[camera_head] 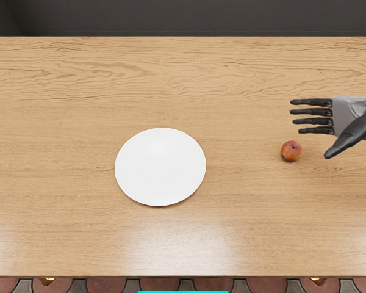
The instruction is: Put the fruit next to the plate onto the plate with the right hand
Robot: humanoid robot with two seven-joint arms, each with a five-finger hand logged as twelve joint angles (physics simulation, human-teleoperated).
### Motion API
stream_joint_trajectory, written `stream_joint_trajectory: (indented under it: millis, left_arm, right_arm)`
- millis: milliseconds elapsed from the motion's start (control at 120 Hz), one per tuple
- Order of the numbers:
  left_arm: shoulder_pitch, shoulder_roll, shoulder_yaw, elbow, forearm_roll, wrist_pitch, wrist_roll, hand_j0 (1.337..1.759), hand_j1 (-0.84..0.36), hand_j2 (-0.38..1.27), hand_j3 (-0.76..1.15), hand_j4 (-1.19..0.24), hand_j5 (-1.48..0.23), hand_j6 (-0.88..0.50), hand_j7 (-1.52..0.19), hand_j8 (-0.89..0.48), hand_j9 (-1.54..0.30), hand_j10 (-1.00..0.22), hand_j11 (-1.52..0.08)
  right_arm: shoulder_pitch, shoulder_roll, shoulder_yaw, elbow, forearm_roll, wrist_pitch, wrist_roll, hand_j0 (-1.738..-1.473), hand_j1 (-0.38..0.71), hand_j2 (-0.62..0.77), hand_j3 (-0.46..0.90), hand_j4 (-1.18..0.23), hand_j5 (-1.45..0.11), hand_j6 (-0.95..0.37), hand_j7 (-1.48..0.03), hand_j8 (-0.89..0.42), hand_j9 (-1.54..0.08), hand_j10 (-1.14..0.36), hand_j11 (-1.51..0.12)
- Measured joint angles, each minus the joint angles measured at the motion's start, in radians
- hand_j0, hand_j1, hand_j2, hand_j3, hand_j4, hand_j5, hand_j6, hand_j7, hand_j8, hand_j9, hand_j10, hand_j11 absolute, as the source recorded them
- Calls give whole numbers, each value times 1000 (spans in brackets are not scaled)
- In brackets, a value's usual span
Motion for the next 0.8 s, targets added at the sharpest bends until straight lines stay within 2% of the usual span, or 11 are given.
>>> stream_joint_trajectory:
  millis: [208, 358, 458, 550, 692, 800]
  left_arm:
    - [0, 0, 0, 0, 0, 0, 0, 1658, 69, 47, 0, -234, -304, -234, -304, -234, -304, -234, -304]
    - [1, 0, 0, 0, 0, 0, 0, 1658, 69, 47, 0, -234, -304, -234, -304, -234, -304, -234, -304]
    - [1, 0, 0, 0, 0, 0, 0, 1658, 69, 47, 0, -234, -304, -234, -304, -234, -304, -234, -304]
    - [0, 0, 0, 0, 0, 0, 0, 1658, 69, 47, 0, -234, -304, -234, -304, -234, -304, -234, -304]
    - [0, 0, 0, 0, 0, 0, 0, 1658, 69, 47, 0, -234, -304, -234, -304, -234, -304, -234, -304]
    - [0, 0, 0, 0, 0, 0, 0, 1658, 69, 47, 0, -234, -304, -234, -304, -234, -304, -234, -304]
  right_arm:
    - [4, -24, 6, 29, -6, 0, -6, -1658, -296, -8, 0, -45, -59, -45, -59, -45, -59, -45, -59]
    - [29, -109, 6, 168, -35, -15, -7, -1658, -296, -8, 0, -45, -59, -45, -59, -46, -59, -46, -59]
    - [58, -142, 6, 261, -76, -127, -10, -1658, -296, -9, 0, -46, -59, -46, -59, -46, -59, -46, -59]
    - [79, -148, 2, 332, -121, -285, -48, -1658, -296, -9, 0, -46, -59, -47, -59, -47, -59, -47, -59]
    - [93, -136, -16, 393, -175, -550, -81, -1658, -296, -9, 0, -47, -59, -47, -59, -47, -59, -47, -59]
    - [98, -66, -81, 413, -247, -771, -115, -1658, -296, -9, 0, -47, -59, -48, -59, -48, -59, -47, -59]
